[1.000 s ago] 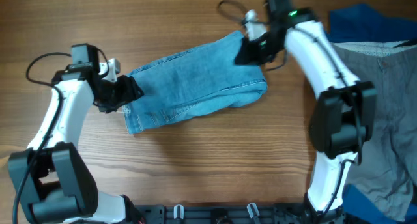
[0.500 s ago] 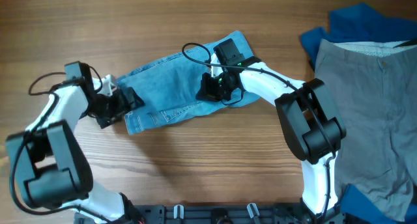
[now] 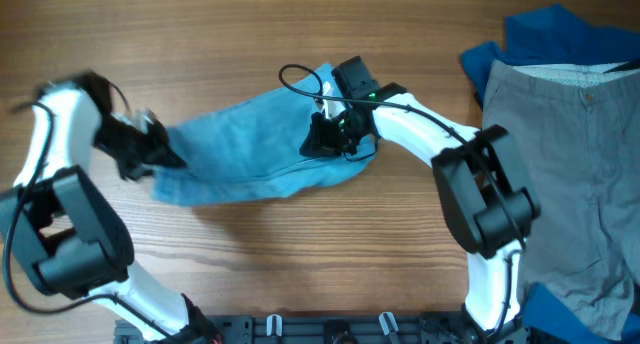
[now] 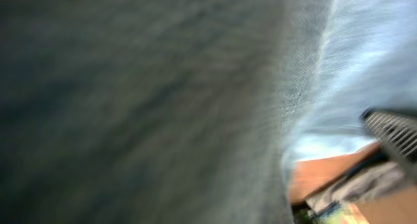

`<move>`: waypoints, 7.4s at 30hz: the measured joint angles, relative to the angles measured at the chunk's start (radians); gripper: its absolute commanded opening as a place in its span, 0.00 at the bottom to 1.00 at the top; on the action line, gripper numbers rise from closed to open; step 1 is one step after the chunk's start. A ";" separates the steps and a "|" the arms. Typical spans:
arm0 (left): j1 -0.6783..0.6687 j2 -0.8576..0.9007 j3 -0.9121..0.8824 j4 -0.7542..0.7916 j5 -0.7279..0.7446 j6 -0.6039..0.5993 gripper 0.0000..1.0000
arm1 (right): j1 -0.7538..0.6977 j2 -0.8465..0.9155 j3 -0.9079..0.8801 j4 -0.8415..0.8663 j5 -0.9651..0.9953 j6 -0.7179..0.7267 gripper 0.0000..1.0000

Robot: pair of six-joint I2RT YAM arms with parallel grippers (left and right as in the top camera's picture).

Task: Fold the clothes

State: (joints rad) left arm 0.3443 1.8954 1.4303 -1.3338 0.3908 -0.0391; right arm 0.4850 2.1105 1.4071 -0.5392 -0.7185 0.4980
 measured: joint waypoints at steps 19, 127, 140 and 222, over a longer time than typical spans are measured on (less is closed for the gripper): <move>-0.275 -0.068 0.353 -0.164 -0.266 -0.019 0.04 | -0.005 0.013 0.000 0.122 0.378 0.012 0.04; 0.249 0.121 -0.140 0.842 0.028 -0.453 0.65 | -0.098 -0.355 -0.005 -0.189 0.373 -0.117 0.38; 0.093 -0.866 -0.146 0.453 0.188 0.108 1.00 | -0.101 -0.954 -0.011 -0.202 0.459 -0.217 1.00; -0.222 -1.881 -1.133 1.093 0.105 0.154 1.00 | -0.312 -2.098 -1.401 0.541 0.633 -0.529 1.00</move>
State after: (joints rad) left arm 0.1219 0.0143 0.2977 -0.2413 0.4953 0.1154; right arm 0.1730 0.0128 0.0063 0.0017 -0.0856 -0.0311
